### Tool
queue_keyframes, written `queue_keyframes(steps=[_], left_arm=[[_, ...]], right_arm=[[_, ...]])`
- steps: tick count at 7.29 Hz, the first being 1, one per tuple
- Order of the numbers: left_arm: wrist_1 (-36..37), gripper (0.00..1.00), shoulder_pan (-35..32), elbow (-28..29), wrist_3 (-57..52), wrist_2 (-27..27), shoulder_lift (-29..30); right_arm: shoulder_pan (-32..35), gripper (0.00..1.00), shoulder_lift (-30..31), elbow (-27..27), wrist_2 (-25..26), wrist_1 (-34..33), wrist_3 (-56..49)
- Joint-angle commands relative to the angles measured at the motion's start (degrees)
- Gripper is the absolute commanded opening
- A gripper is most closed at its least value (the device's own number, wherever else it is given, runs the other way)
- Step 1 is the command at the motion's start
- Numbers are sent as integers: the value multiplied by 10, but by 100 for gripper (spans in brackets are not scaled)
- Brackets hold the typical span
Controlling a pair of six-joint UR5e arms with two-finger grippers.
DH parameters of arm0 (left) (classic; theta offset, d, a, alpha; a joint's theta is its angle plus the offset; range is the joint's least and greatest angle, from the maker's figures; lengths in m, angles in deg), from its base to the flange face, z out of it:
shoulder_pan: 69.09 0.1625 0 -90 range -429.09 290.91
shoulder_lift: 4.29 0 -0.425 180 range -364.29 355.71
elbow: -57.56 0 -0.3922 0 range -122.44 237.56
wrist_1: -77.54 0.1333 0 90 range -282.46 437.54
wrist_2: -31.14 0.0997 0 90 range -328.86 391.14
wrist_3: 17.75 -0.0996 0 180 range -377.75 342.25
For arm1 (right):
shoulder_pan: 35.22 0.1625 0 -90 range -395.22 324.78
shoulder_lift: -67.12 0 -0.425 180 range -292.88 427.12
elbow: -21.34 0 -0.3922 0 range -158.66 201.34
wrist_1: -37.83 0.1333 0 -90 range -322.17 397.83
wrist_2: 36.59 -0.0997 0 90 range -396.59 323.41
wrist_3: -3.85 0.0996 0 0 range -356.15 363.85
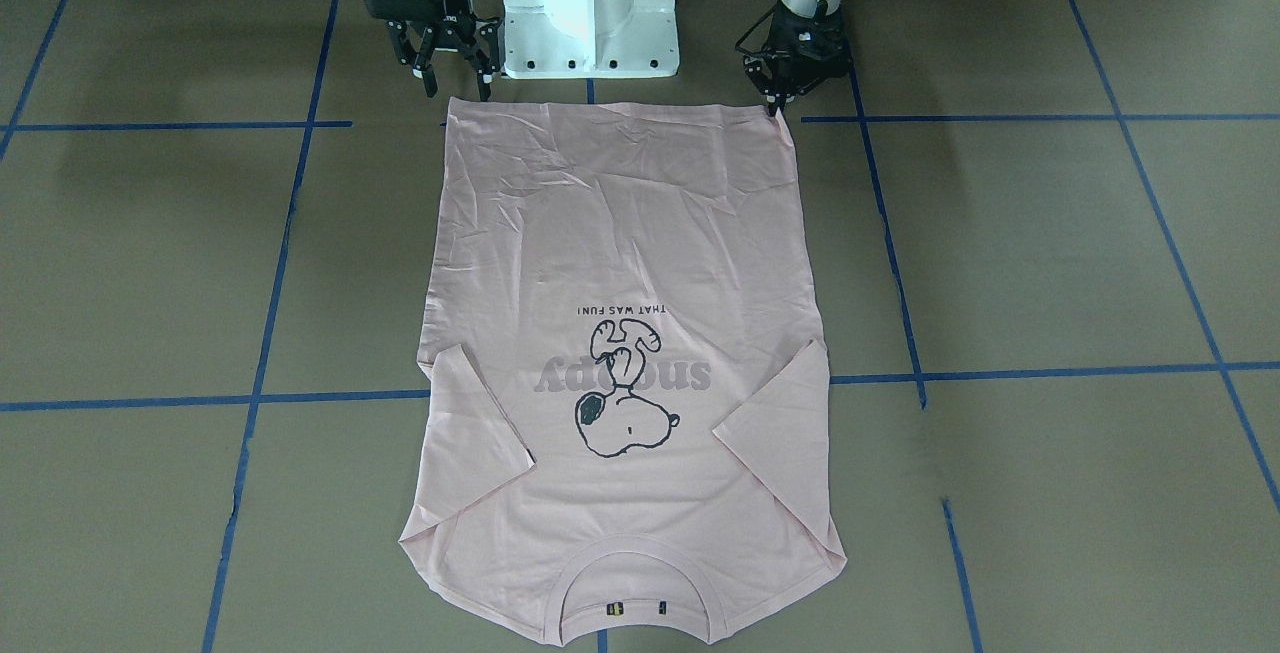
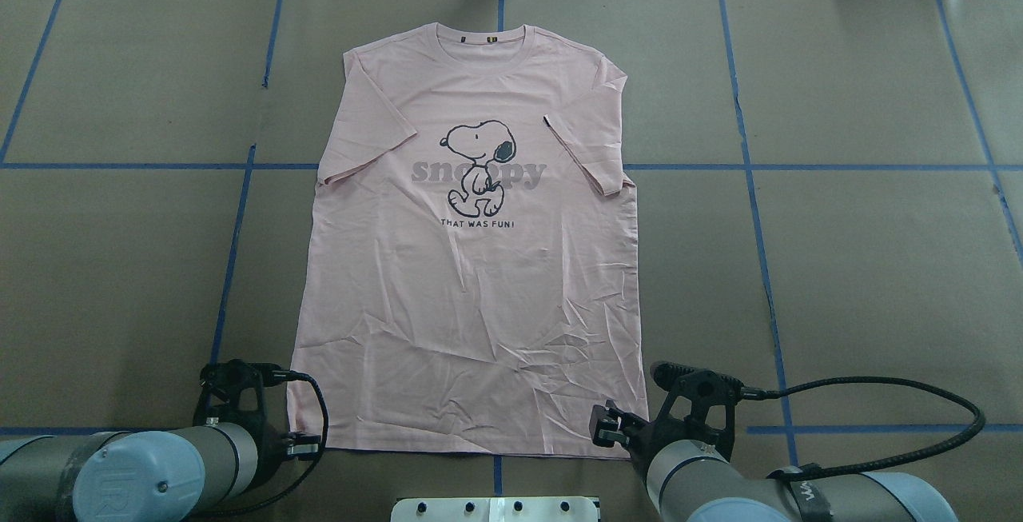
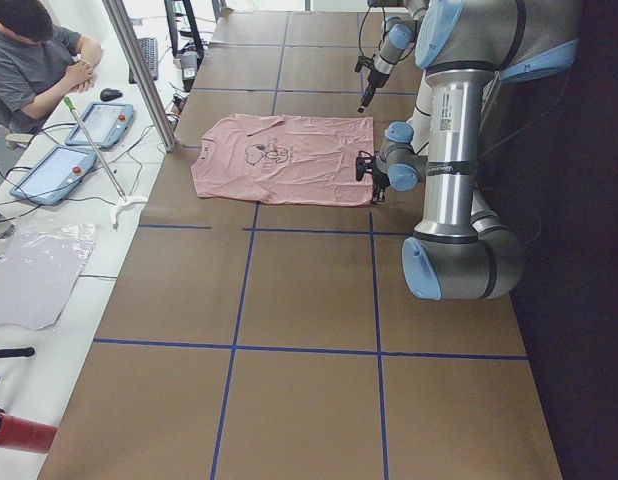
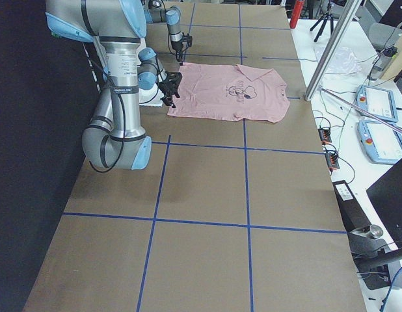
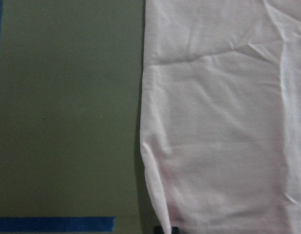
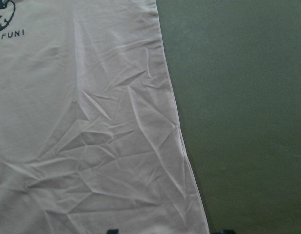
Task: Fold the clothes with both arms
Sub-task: 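Grasp the hem corners with both grippers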
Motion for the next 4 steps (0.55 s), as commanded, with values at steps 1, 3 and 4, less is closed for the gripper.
queue_keyframes(steps=[1, 3, 4], left_arm=[[0, 0, 1, 1, 0, -1, 3], [0, 0, 1, 1, 0, -1, 6], [0, 0, 1, 1, 0, -1, 7]], right_arm=[[-33, 61, 1, -36, 10, -1, 42], [-35, 53, 2, -47, 11, -1, 44], [-35, 51, 2, -49, 11, -1, 43]])
